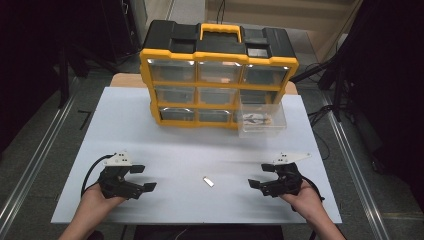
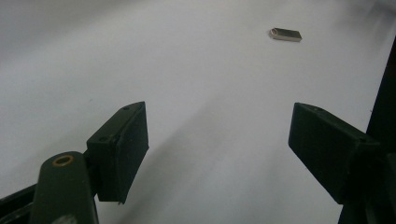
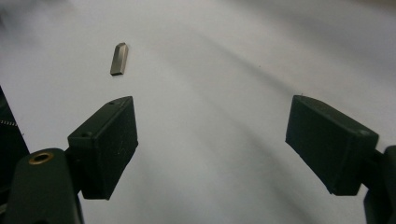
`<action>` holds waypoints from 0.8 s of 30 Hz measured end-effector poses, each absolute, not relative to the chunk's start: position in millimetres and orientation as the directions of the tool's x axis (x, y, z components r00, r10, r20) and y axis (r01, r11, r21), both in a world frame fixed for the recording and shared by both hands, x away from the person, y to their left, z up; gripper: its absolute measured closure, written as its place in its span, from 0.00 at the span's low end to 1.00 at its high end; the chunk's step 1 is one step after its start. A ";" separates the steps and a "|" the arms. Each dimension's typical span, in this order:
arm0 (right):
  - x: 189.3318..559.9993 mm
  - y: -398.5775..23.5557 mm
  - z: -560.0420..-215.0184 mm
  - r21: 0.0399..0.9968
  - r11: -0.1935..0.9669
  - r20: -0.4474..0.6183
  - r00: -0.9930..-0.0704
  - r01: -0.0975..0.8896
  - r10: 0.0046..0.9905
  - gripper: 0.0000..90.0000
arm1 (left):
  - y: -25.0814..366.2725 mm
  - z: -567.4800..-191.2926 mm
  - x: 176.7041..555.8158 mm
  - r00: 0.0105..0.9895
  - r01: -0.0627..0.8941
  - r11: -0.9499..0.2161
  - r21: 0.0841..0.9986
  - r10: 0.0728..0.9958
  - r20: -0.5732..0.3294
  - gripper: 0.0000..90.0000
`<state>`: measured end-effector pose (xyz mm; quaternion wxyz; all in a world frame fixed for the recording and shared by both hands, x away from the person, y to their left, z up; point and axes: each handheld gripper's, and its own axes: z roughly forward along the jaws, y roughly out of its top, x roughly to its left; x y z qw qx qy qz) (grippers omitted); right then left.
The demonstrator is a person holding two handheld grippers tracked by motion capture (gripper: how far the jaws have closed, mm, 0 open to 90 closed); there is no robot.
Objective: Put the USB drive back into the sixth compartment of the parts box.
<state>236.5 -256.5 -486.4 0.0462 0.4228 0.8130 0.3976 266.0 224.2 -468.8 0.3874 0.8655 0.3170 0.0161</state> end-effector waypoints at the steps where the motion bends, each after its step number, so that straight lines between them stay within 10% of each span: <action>1: 236.6 -256.4 -486.2 0.685 0.326 0.262 -0.638 0.651 0.724 0.17 | 224.1 -469.0 266.0 0.799 0.535 -0.497 0.683 0.559 -0.220 0.24; 24: 239.8 -236.2 -473.1 0.714 0.327 0.260 -0.668 0.619 0.698 0.17 | 223.6 -469.2 266.3 0.800 0.538 -0.503 0.677 0.557 -0.222 0.24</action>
